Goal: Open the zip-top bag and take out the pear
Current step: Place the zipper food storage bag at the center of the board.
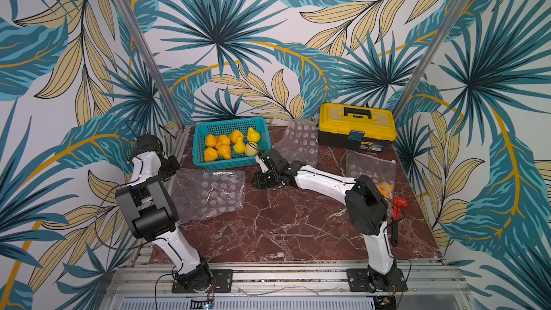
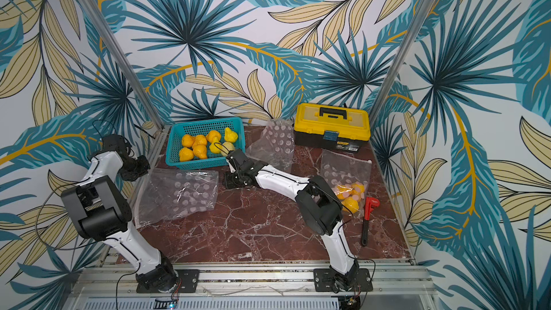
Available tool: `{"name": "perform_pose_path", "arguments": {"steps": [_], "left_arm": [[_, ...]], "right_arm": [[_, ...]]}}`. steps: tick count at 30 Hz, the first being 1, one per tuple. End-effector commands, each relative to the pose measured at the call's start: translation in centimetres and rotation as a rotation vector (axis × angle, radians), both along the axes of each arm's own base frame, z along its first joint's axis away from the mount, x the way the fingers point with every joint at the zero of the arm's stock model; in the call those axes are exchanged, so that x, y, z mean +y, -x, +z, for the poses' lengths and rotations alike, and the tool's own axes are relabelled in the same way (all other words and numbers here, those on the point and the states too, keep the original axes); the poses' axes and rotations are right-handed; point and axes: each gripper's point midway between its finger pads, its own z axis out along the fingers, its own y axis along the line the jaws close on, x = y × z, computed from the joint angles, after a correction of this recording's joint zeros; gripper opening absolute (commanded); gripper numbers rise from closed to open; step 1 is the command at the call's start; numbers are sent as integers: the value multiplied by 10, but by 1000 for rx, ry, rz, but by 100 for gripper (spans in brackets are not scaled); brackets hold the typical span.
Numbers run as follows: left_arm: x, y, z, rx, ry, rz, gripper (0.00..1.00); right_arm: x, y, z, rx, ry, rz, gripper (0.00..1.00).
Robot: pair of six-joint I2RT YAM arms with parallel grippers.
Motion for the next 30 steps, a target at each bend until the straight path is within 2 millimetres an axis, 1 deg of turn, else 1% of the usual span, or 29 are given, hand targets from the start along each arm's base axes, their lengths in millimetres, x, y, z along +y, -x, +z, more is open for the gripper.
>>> {"name": "perform_pose_path", "arguments": {"steps": [1, 3, 5, 6, 7, 9, 12, 14, 16, 17, 18, 21, 24, 26, 28, 30], "left_arm": [[10, -7, 13, -25, -46, -4, 4], [12, -8, 13, -21, -53, -6, 7], [12, -8, 14, -24, -54, -10, 10], [12, -8, 15, -26, -56, -10, 13], [13, -7, 17, -25, -63, -7, 20], [14, -5, 21, -30, -75, -4, 28], [14, -3, 30, -45, -87, 6, 41], [11, -2, 37, -62, -87, 5, 45], [7, -1, 47, -88, -83, 3, 50], [6, -1, 51, -102, -81, 1, 52], [3, -1, 57, -119, -77, -1, 54], [-9, -1, 77, -183, -48, -18, 57], [-28, -2, 95, -244, -12, -50, 59], [-45, -3, 107, -288, 20, -89, 60], [-69, -4, 120, -347, 112, -134, 61], [-96, -4, 133, -402, 213, -190, 61]], "right_arm": [[-47, -3, 37, -64, 52, -40, 41], [-70, -1, 49, -78, 73, -59, 42], [-95, 1, 56, -83, 96, -83, 43], [-111, 0, 61, -89, 111, -102, 43], [-127, 0, 63, -90, 139, -120, 44], [-161, -2, 67, -90, 189, -170, 44], [-212, -7, 70, -89, 245, -257, 44], [-245, -11, 70, -92, 294, -313, 45], [-282, -15, 69, -94, 378, -376, 48], [-295, -17, 67, -96, 418, -392, 51], [-313, -19, 64, -93, 472, -415, 54], [-364, -27, 55, -77, 651, -489, 66], [-406, -35, 42, -41, 805, -536, 76], [-429, -40, 32, -10, 886, -556, 80], [-443, -46, 19, 30, 921, -552, 83], [-455, -53, 3, 79, 941, -547, 84]]}}
